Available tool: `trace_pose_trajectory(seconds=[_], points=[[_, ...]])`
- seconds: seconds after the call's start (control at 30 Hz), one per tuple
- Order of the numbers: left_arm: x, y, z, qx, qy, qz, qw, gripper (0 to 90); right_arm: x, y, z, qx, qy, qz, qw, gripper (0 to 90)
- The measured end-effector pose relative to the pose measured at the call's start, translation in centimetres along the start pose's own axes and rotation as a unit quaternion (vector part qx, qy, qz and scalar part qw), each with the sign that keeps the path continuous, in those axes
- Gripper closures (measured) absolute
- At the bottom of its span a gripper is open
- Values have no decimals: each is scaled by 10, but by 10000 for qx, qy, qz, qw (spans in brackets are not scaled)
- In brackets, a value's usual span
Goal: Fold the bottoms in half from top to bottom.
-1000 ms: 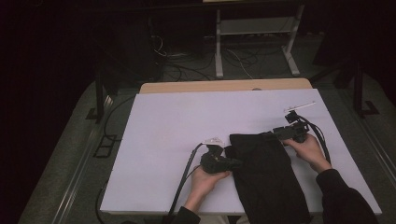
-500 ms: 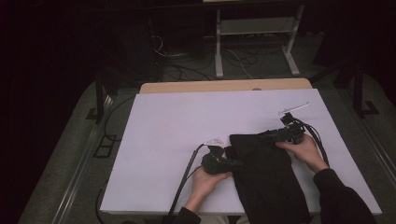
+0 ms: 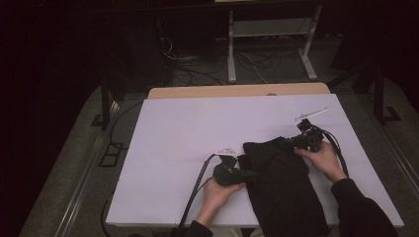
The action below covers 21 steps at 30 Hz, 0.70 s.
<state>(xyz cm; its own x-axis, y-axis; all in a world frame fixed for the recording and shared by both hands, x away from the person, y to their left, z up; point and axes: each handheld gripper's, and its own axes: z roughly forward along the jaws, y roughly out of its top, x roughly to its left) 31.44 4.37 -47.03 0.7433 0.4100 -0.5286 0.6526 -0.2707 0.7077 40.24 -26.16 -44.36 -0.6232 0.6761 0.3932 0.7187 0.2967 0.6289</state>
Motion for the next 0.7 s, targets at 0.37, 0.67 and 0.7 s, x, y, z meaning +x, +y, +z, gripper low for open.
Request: trace_pose_trajectory(seconds=[0.37, 0.67, 0.7], points=[[-4, -1, 2, 53, 64, 68, 9999, 807, 3, 0, -17, -564, 426, 578, 9958, 823], [-17, -3, -5, -19, 412, 326, 9986, 587, 16, -6, -31, -655, 386, 675, 9948, 823], [-18, -3, -6, -21, 396, 361, 9986, 566, 18, -6, -32, -665, 364, 654, 9950, 823]])
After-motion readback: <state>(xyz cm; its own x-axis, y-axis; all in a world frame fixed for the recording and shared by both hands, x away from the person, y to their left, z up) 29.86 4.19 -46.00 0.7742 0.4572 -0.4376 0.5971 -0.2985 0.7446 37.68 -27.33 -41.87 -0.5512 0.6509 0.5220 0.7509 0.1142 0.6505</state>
